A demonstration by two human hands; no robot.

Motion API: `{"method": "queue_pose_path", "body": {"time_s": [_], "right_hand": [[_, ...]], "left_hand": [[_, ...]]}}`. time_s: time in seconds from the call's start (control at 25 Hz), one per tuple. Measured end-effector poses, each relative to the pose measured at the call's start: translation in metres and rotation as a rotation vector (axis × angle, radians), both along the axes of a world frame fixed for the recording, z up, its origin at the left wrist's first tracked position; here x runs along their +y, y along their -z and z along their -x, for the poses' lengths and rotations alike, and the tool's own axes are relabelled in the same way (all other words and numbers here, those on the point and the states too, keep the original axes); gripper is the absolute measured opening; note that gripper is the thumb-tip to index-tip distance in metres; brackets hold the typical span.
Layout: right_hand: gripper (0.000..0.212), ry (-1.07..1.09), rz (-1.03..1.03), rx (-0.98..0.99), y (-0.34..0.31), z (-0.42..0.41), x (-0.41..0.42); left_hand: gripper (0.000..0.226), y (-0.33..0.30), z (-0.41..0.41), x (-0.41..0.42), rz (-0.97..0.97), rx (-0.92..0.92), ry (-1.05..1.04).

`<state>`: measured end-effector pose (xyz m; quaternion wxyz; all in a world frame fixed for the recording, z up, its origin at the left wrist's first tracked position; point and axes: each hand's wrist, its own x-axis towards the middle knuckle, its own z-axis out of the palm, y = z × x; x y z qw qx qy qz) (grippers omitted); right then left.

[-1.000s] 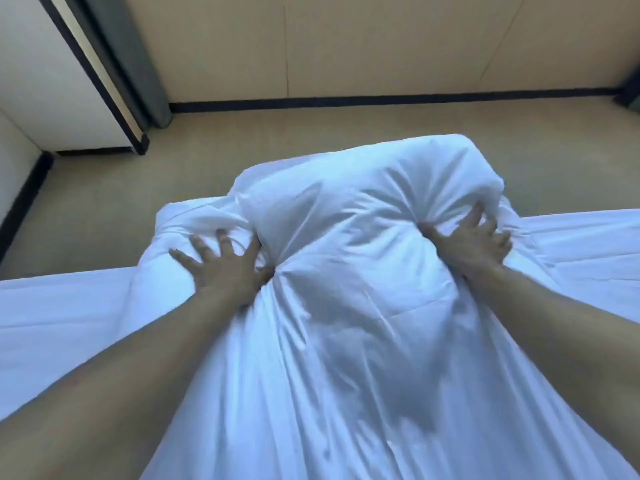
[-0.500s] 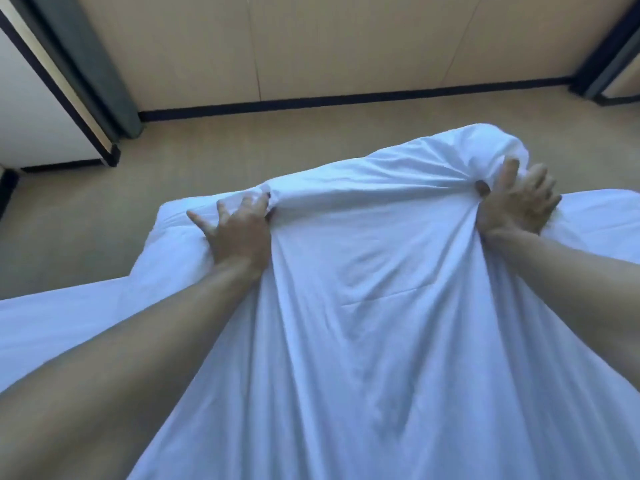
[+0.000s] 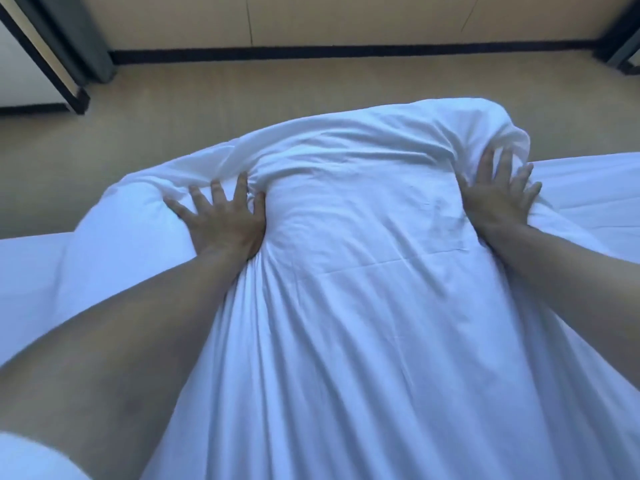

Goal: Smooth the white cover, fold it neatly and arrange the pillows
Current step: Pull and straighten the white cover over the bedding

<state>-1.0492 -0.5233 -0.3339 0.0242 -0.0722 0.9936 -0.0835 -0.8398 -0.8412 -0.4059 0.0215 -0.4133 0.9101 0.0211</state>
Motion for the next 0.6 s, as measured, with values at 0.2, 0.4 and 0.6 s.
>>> {"method": "queue_pose_path", "body": {"time_s": [0.2,0.4,0.6], "right_hand": [[0.083,-0.497,-0.054,-0.138,0.004,-0.202,0.008],[0.086,-0.457,-0.142,-0.123,0.045,-0.191,0.01],[0.087,-0.424,-0.154,-0.272,0.018,-0.21,0.01]], "left_hand": [[0.07,-0.018,-0.002,0.002,-0.088,-0.138,0.0],[0.073,-0.06,-0.061,0.054,-0.274,0.136,0.104],[0.082,-0.072,-0.203,0.206,-0.127,0.06,0.52]]}}
